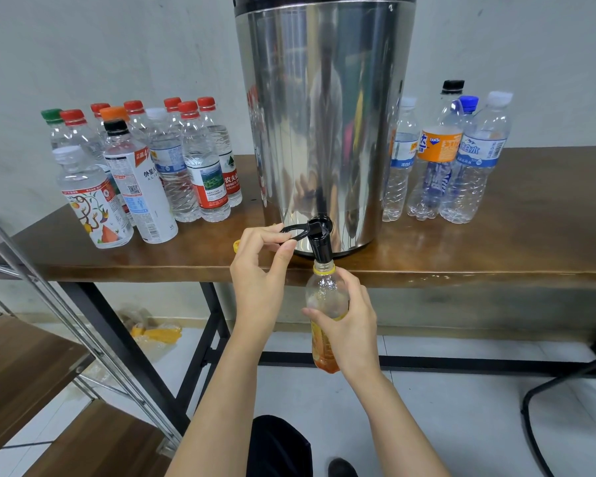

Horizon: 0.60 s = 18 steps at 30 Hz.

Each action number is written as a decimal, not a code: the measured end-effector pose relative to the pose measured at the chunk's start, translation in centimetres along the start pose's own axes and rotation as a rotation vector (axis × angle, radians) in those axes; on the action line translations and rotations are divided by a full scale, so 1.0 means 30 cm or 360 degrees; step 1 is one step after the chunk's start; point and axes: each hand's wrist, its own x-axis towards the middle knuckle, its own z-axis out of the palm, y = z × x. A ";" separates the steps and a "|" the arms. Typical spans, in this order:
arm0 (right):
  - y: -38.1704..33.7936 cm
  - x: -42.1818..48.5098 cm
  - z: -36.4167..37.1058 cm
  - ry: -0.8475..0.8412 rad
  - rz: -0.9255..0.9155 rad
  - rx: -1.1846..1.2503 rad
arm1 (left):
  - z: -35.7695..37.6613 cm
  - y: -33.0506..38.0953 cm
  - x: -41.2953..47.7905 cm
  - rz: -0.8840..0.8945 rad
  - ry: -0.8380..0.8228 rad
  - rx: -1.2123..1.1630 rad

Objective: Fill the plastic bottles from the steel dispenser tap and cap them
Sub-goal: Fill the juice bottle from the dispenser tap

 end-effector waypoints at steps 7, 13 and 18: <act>-0.005 -0.001 -0.002 -0.0010 0.0012 0.0018 | -0.002 0.001 0.001 0.0009 0.0001 -0.0020; -0.004 0.000 -0.001 0.0001 0.0013 0.0037 | -0.002 -0.001 0.002 0.0030 0.0009 -0.0013; -0.008 0.002 -0.003 -0.0008 0.0022 0.0038 | -0.002 -0.010 0.004 0.0031 -0.0007 0.0000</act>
